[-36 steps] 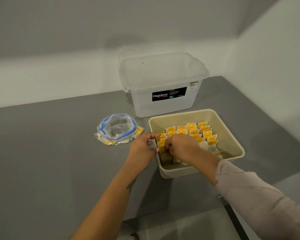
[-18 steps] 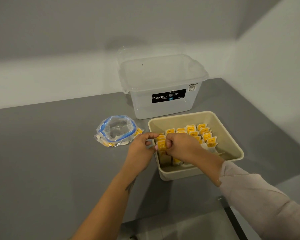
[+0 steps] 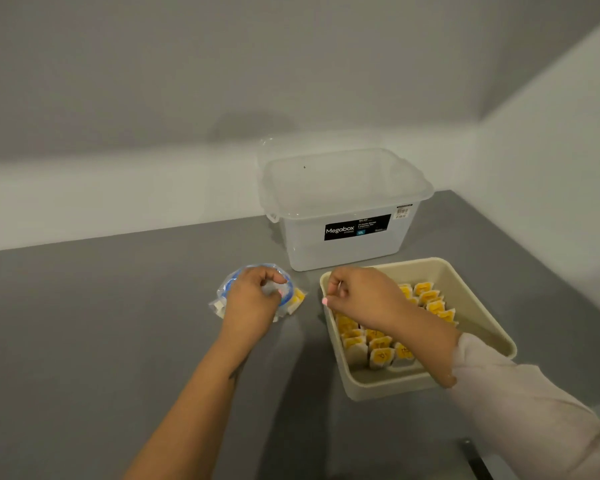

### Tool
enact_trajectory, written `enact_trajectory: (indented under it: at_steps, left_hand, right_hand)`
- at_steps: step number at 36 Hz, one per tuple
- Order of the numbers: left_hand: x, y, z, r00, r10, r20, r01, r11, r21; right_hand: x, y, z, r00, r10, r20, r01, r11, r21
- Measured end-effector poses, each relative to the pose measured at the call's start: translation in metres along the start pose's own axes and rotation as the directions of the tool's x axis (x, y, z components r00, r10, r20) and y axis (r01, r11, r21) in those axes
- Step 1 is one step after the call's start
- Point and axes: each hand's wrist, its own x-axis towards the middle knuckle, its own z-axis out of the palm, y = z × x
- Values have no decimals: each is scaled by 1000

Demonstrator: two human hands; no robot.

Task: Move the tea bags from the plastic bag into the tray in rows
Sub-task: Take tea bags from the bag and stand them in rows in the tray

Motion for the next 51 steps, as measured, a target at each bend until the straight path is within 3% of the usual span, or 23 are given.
enact_trajectory:
  at_steps: [5,11,14,17,20,26,33,40,46,51]
  left_hand:
    - [39,-18,-16,999,45,-5,-43,981,190]
    - [78,-33,-17,971,-66,229,-56,872,487]
    - [91,-42,-16,943,-113,313,-104,794,599]
    - [99,-50,-16,941,-127,313,-121,738,664]
    - [100,-55,-17,956,-90,280,-125,738,663]
    - [93,-68,-25,955,-118,271,-75,790,609]
    - [86,-79,-39,926,-200,319,27,880,475]
    - [93,-67,-42,954,-67,293,-38,940,339]
    - [91,-68,-39,965,-64,252,-13,955,295]
    - [91,-70,-37,942,-93,323,-21,942,334]
  right_hand:
    - [11,-36,-1,1000,2,-15,0,997,76]
    - [24,-73,33,994,79,69,-84,995,61]
    - [29,-85,59,975,176,136,-185,981,60]
    - [40,-85,89,928,337,157,-362,916,176]
    - [55,-81,109,884,450,126,-466,837,286]
    - [67,-87,116,823,563,67,-557,779,290]
    - [64,-92,93,883,466,-51,-450,874,182]
    - [63,-105,66,949,258,-181,-238,963,126]
    - [64,-95,70,955,245,-166,-237,969,68]
    - [64,-81,75,944,292,-150,-281,955,90]
